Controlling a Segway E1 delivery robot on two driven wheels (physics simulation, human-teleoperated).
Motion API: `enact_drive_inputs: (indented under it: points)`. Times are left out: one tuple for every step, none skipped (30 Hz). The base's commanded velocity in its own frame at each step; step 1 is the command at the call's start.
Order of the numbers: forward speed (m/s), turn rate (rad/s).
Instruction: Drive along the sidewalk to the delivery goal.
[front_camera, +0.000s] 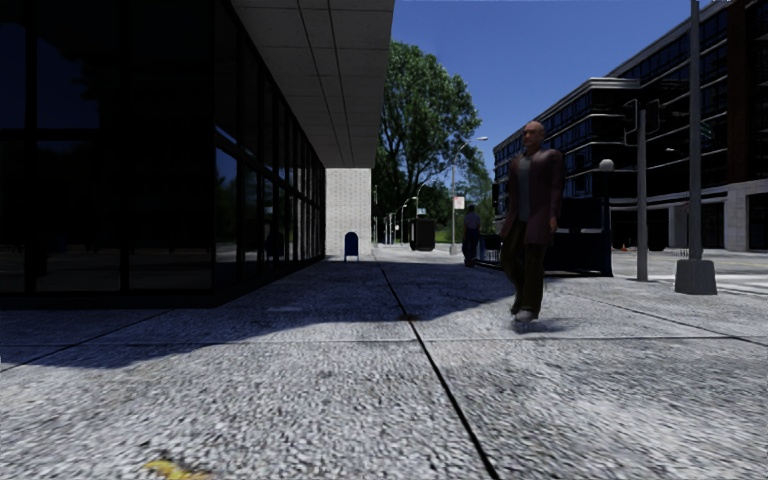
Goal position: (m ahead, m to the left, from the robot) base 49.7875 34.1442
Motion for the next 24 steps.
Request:
enact_drive_inputs:
  points:
    - [2.00, -1.01]
    - [2.00, -1.06]
    - [2.00, -1.08]
    - [2.00, -1.08]
    - [2.00, -1.08]
    - [2.00, -1.08]
    - [2.00, -1.10]
    - [2.00, -1.20]
    - [2.00, -1.20]
    - [2.00, -1.20]
    - [2.00, -1.20]
    - [2.00, -1.20]
    - [2.00, -1.20]
    - [2.00, -1.20]
    - [2.00, -1.20]
    - [2.00, -1.20]
    - [2.00, -1.20]
    - [2.00, -1.20]
    - [2.00, -1.20]
    - [2.00, -1.20]
    - [2.00, -0.67]
    - [2.00, -0.67]
    - [2.00, 0.00]
    - [2.00, 0.00]
